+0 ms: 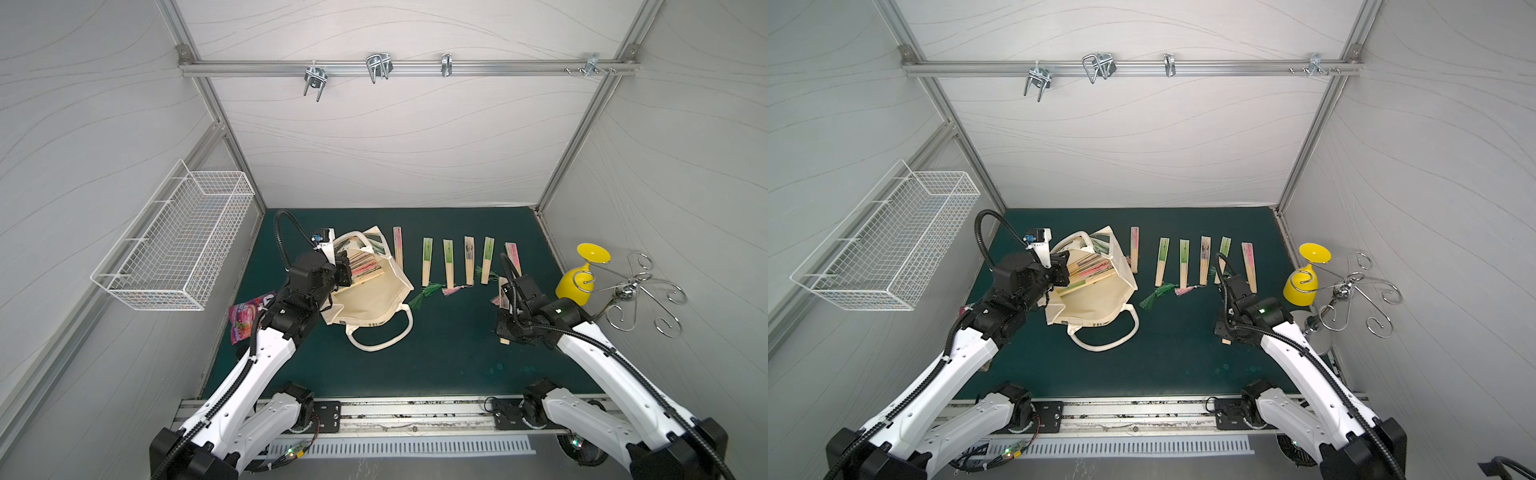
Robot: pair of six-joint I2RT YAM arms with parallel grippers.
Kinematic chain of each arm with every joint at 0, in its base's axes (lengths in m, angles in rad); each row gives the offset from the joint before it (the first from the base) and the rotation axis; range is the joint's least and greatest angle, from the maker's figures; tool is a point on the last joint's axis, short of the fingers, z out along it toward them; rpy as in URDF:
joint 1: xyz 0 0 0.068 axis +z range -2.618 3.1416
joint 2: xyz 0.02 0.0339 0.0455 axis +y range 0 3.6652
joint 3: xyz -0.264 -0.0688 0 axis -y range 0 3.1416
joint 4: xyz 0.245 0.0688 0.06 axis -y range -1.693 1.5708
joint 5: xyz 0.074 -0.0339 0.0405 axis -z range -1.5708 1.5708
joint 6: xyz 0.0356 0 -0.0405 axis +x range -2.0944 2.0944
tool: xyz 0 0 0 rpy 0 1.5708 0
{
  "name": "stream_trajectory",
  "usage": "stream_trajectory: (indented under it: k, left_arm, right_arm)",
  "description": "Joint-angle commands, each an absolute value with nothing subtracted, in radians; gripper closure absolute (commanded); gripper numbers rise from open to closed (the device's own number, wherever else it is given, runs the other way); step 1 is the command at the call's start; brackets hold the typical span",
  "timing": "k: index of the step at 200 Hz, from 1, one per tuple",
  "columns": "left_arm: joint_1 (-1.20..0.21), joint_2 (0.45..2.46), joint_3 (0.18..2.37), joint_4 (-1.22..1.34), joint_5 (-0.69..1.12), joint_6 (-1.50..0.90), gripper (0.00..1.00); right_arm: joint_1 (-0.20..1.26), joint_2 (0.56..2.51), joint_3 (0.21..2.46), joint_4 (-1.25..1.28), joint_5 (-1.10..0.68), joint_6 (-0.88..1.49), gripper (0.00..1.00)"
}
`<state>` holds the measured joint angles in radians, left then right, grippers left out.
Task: Take out the folding fans from the tote bags
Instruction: Place the folding fan at the center of the board.
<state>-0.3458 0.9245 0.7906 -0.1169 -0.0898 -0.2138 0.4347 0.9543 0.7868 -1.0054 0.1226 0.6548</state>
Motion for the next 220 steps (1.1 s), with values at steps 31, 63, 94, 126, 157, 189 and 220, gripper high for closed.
stream_trajectory:
  k: [31, 63, 94, 126, 157, 189, 220]
  left_arm:
    - [-0.345, 0.885, 0.796, -0.069, -0.079, -0.224, 1.0]
    - [-0.345, 0.888, 0.796, -0.066, -0.072, -0.229, 1.0]
    - [-0.345, 0.894, 0.797, -0.063, -0.064, -0.235, 1.0]
    - [-0.345, 0.898, 0.796, -0.061, -0.058, -0.239, 1.0]
    - [-0.345, 0.896, 0.797, -0.06, -0.049, -0.241, 1.0]
    - [-0.345, 0.894, 0.792, -0.063, -0.04, -0.239, 1.0]
    - [-0.345, 0.885, 0.786, -0.065, -0.02, -0.239, 1.0]
  right_arm:
    - [0.373, 1.058, 0.695, -0.874, 0.064, 0.642, 0.98]
    - [0.358, 1.102, 0.658, -0.796, 0.061, 0.64, 0.93]
    - [0.345, 1.152, 0.629, -0.735, 0.045, 0.641, 0.86]
    - [0.328, 1.211, 0.615, -0.689, 0.037, 0.635, 0.73]
    - [0.321, 1.24, 0.615, -0.675, 0.035, 0.637, 0.58]
    - [0.319, 1.213, 0.625, -0.695, 0.037, 0.642, 0.45]
    - [0.324, 1.13, 0.667, -0.743, 0.034, 0.615, 0.43]
